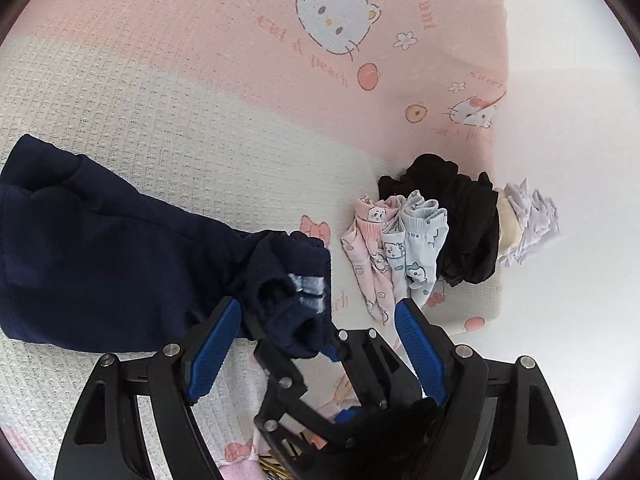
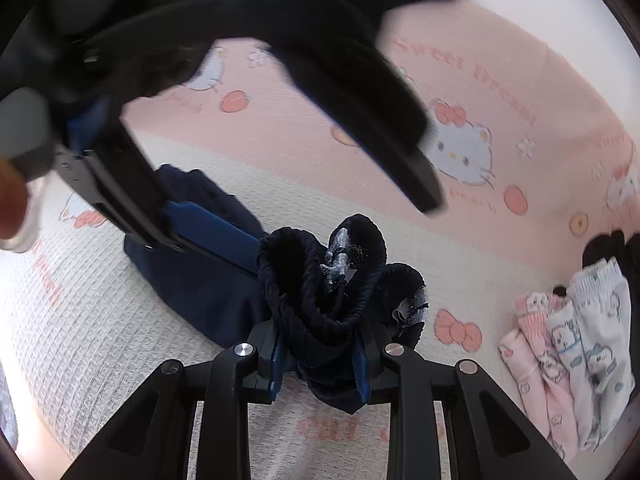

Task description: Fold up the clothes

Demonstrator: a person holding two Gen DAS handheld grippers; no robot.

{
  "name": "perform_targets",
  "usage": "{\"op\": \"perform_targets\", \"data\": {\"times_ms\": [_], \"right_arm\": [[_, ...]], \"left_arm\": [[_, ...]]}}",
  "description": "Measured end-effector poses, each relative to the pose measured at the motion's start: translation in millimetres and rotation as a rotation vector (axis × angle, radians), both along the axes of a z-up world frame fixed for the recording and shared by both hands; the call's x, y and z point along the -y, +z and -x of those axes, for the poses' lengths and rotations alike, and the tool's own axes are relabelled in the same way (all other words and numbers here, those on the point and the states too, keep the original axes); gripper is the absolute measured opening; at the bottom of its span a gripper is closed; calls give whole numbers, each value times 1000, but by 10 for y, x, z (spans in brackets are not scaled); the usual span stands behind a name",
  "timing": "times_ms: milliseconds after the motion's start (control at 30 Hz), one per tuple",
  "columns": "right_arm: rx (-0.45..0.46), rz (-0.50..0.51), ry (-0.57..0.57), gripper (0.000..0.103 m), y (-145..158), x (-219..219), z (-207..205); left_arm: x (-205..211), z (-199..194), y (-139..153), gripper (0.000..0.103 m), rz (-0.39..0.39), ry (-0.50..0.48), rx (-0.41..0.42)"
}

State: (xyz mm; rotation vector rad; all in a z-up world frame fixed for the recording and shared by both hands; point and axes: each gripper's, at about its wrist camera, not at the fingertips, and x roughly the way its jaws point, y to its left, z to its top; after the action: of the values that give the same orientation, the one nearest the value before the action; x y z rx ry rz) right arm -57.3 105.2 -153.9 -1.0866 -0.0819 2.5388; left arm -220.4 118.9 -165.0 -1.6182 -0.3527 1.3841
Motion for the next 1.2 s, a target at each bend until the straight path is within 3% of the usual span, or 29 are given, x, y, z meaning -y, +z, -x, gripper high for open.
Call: {"op": "perform_targets", "data": {"times_ms": [267, 367, 533, 567, 700, 800, 1000, 1100, 1167, 1200], "right_arm": [[27, -73, 37, 27, -34, 149, 24], [34, -63, 22, 27, -48, 130, 28], [75, -6, -6, 27, -149, 75, 56], [91, 2, -5, 29, -182, 72, 61], [141, 15, -8, 38, -246, 75, 80], [157, 17, -7, 48, -248, 79, 42], [123, 179, -2, 48, -119, -30, -135], [63, 263, 12, 48, -7, -62, -251], [1, 342, 16, 51, 67, -122, -348], [-28, 375, -4, 58, 80, -199, -390]], "left_arm": [[-71, -60, -239, 78, 77, -30, 34], [-77, -101, -229, 78, 124, -32, -32], [-62, -148, -207, 52, 171, -19, -102], [-67, -162, -206, 41, 172, -24, -112], [-71, -160, -252, 29, 216, -19, -141], [-15, -112, -312, 29, 217, -2, -106], [68, -23, -368, 29, 226, 12, -95], [81, 5, -408, 29, 221, 21, -66], [78, 8, -427, 29, 231, 21, -67], [82, 7, -432, 29, 232, 22, -66]]}}
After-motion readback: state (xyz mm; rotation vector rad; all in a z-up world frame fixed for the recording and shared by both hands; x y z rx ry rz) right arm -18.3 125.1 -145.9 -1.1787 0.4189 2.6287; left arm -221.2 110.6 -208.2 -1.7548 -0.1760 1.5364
